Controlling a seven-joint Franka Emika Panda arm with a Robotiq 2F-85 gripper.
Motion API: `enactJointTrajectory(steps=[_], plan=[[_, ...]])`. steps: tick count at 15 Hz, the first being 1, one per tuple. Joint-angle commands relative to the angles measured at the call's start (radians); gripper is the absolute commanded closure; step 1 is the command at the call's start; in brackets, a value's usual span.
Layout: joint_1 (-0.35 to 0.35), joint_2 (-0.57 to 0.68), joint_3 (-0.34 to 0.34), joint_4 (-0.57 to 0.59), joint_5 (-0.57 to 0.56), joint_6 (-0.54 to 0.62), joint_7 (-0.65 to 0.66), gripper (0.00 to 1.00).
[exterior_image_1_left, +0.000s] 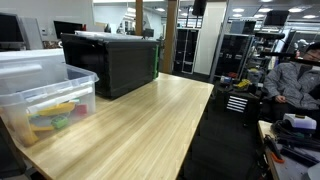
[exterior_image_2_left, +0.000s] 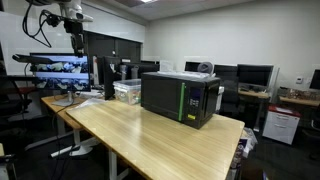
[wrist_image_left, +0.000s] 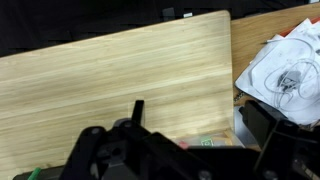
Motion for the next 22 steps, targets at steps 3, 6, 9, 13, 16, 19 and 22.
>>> enactJointTrajectory(steps=[3, 6, 9, 13, 16, 19, 22], plan=[[0.012, 0.002, -0.011, 0.002, -0.005, -0.001, 0.004, 0.00], [0.012, 0.002, -0.011, 0.002, -0.005, -0.001, 0.004, 0.00], [0.012, 0.002, -0.011, 0.002, -0.005, -0.001, 0.004, 0.00], [0.012, 0.002, -0.011, 0.002, -0.005, -0.001, 0.004, 0.00], [0.012, 0.002, -0.011, 0.002, -0.005, -0.001, 0.004, 0.00], [0.010, -0.003, -0.023, -0.010, 0.013, 0.013, -0.001, 0.00], [-0.005, -0.009, -0.053, -0.048, 0.016, 0.036, 0.001, 0.25]])
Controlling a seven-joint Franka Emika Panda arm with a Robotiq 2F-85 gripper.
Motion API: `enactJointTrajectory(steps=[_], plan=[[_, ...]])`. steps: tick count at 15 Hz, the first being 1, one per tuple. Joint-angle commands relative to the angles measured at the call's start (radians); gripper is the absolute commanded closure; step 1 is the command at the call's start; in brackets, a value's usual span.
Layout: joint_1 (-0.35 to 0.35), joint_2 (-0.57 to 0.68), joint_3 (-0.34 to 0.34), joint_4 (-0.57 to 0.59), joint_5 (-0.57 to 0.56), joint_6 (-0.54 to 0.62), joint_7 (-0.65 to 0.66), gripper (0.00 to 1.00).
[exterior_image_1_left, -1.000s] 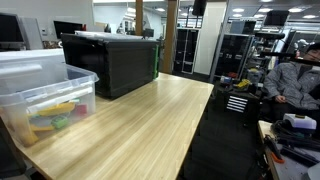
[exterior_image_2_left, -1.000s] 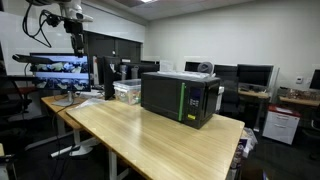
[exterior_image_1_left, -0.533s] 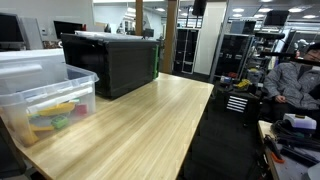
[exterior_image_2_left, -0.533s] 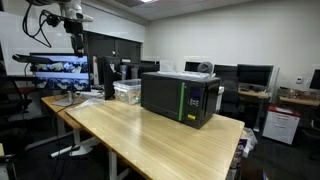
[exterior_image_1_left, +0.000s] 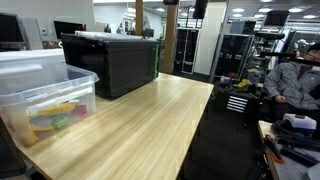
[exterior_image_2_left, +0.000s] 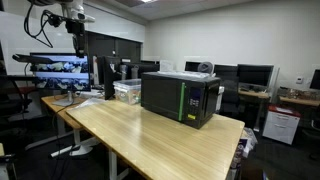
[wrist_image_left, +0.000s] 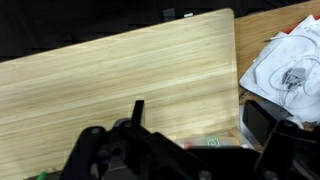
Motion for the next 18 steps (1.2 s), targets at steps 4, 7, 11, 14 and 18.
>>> enactJointTrajectory(steps=[4, 7, 11, 14, 18], plan=[[-0.010, -0.003, -0.064, -0.073, 0.021, 0.064, 0.003, 0.59], [-0.024, -0.010, -0.090, -0.103, 0.022, 0.078, 0.006, 0.92], [-0.072, -0.050, -0.140, -0.161, -0.001, 0.070, 0.015, 1.00], [-0.143, -0.051, -0.184, -0.208, -0.048, 0.072, 0.012, 0.80], [-0.184, -0.017, -0.212, -0.224, -0.086, 0.097, -0.001, 0.52]])
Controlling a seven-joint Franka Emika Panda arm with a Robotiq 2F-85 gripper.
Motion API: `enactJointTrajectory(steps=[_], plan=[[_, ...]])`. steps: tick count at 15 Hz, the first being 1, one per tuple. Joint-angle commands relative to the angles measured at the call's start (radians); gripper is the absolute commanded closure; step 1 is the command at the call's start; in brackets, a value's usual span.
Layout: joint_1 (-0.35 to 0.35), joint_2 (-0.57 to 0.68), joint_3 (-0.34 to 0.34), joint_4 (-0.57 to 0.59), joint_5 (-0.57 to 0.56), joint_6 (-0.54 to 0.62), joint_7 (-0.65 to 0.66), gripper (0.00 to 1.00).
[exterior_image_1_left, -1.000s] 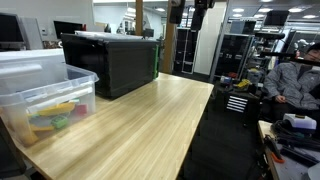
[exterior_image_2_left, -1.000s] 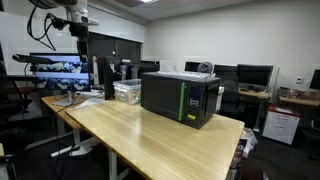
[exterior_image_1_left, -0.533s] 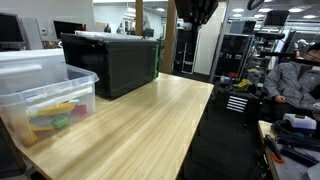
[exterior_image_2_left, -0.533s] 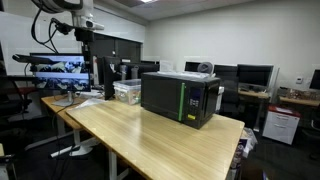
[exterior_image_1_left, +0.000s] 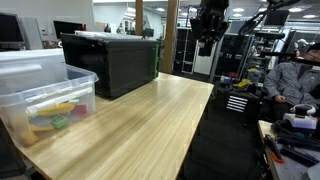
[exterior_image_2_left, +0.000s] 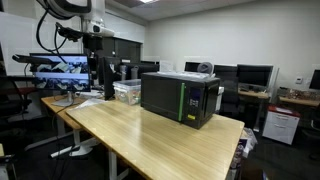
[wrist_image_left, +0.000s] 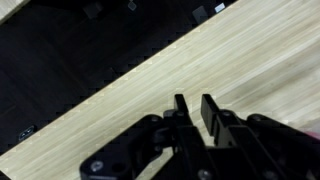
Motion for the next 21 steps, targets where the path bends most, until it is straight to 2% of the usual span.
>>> enactJointTrajectory(steps=[1, 5, 7, 21], plan=[[-0.024, 0.018, -0.012, -0.019, -0.031, 0.041, -0.006, 0.45], [-0.016, 0.057, -0.008, 0.020, -0.057, 0.076, -0.017, 0.18], [-0.005, 0.040, 0.003, 0.035, -0.069, 0.090, -0.011, 0.00], [-0.009, 0.052, -0.005, 0.036, -0.053, 0.073, -0.002, 0.00]])
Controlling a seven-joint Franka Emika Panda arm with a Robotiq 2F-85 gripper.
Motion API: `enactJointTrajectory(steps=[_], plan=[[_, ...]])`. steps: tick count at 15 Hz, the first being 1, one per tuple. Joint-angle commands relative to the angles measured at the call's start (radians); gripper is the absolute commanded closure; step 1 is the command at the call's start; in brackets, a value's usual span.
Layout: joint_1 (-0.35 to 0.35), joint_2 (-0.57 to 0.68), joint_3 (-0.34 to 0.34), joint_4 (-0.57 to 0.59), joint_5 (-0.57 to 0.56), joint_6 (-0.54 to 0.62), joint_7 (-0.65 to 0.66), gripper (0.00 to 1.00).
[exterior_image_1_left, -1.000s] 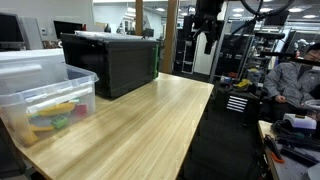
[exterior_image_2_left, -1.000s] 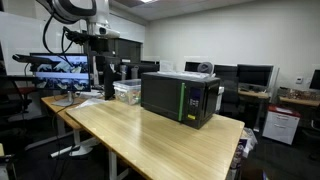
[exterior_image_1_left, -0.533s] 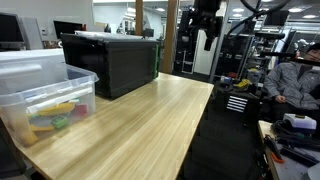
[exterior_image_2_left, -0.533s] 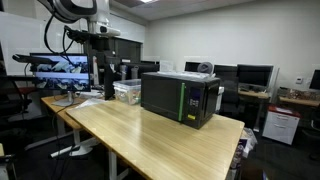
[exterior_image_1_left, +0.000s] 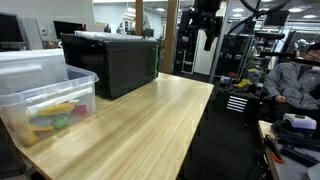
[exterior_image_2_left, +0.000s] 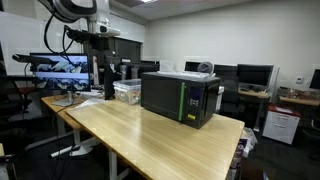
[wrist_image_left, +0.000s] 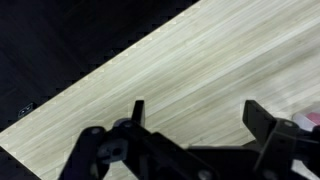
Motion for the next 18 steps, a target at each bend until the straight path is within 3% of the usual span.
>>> enactJointTrajectory(steps=[1, 8, 18], plan=[[0.000, 0.000, 0.000, 0.002, 0.000, -0.002, 0.000, 0.00], [-0.041, 0.058, -0.066, 0.007, -0.035, -0.029, -0.051, 0.00], [-0.112, 0.197, -0.173, 0.071, -0.227, 0.024, -0.115, 0.00]])
